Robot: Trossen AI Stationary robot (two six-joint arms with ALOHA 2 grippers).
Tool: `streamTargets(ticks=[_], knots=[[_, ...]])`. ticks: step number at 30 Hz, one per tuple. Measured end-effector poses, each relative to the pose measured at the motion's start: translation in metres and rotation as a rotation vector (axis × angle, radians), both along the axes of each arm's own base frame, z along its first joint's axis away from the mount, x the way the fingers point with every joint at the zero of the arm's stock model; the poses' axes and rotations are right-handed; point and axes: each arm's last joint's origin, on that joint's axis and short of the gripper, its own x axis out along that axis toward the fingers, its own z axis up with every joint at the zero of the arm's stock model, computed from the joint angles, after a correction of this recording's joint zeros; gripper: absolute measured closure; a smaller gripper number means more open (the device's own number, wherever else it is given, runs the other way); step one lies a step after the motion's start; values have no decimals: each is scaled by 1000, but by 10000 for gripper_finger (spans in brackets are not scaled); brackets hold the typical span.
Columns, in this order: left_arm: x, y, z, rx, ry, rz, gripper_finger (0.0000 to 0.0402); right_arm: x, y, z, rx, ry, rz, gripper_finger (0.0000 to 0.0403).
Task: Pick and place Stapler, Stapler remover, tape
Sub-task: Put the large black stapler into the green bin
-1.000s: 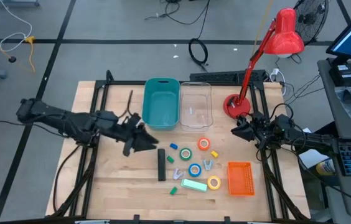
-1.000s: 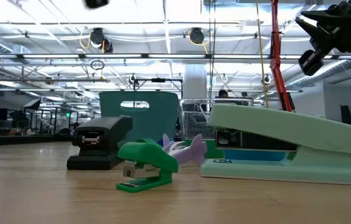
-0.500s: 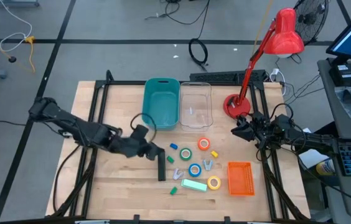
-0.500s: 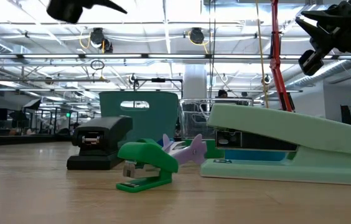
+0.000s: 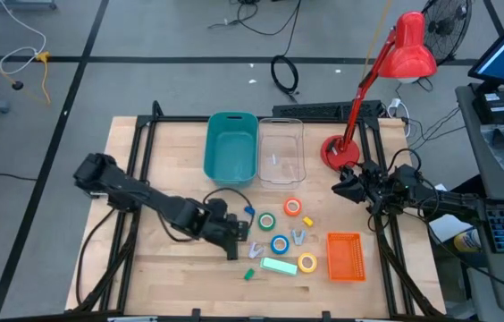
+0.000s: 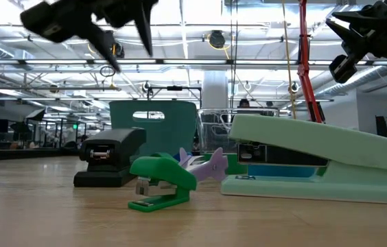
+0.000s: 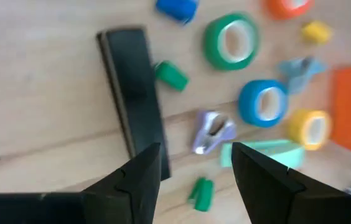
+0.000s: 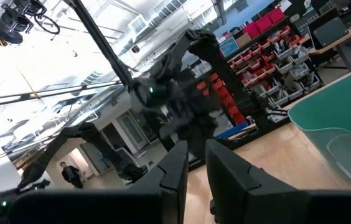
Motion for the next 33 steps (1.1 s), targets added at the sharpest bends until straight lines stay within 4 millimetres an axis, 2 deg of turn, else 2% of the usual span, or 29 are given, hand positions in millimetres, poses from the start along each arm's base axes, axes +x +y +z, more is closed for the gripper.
streamTargets(ticks=[2,6,11,18,23,27,33], knots=[[3,-2,-8,-20,31,4,204,0,0,0,0,0,0,353],[4,0,-9,-18,34,26,204,0,0,0,0,0,0,353],[4,10,-11,12,68,33,204,0,0,0,0,0,0,353],[10,27,-10,128,66,-62,204,0,0,0,0,0,0,353],[11,31,-11,33,96,-92,203,0,0,0,0,0,0,353],[9,34,-12,26,136,-91,202,0,0,0,0,0,0,353],[9,40,-13,33,145,-68,166,0,0,0,0,0,0,353]])
